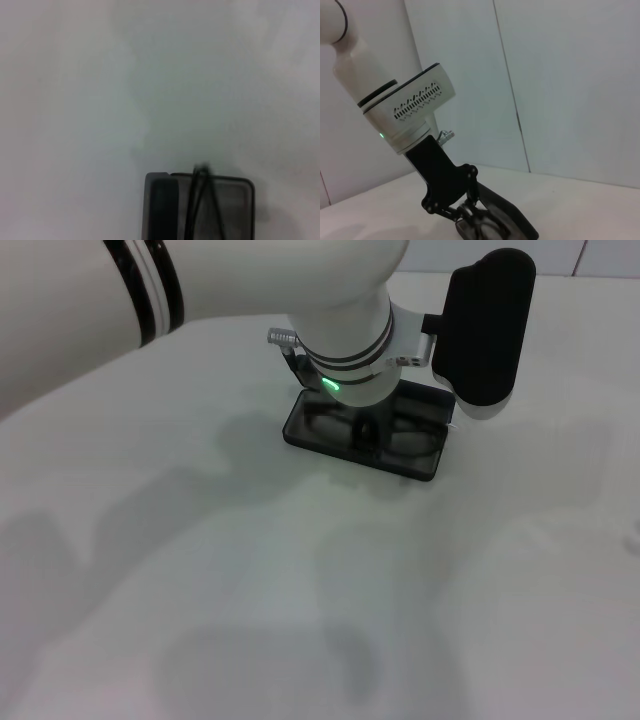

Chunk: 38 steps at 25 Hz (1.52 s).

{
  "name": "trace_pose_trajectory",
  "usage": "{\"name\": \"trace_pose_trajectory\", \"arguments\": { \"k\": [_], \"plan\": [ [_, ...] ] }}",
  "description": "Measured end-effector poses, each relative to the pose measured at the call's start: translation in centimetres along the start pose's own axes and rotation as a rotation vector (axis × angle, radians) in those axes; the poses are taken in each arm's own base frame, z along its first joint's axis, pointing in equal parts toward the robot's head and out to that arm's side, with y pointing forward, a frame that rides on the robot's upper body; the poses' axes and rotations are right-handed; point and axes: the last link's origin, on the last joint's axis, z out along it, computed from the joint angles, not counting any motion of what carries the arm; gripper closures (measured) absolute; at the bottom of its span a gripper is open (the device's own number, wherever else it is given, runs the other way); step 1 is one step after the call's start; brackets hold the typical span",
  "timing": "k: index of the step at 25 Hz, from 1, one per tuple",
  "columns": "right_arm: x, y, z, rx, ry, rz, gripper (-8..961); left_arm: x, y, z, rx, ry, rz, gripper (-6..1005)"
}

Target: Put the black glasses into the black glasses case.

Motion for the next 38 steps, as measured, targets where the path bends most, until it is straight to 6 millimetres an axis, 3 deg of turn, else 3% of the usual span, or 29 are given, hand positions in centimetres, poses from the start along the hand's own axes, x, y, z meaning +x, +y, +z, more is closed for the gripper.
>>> {"name": "trace_pose_trajectory", "arguments": {
  "k": [19, 27, 33, 38],
  "plan": [
    [-0.1, 0.1, 0.0, -0.004, -0.006, -0.001, 749, 0.1, 0.0, -0.4, 0.014, -0.004, -0.023, 833],
    [-0.2, 0.1, 0.0, -0.011, -0.015, -0.002, 749, 1.3, -0.3, -4.1, 0.06, 0.145, -0.153, 835],
    [-0.4, 0.5, 0.2, -0.033, -0.033, 0.004, 749, -0.9, -3.1, -5.9, 0.21, 0.335, -0.385, 836],
    [-0.4, 0.8, 0.4, -0.043, -0.047, 0.011, 749, -3.8, -4.2, -4.3, 0.292, 0.404, -0.536, 838]
  ]
}}
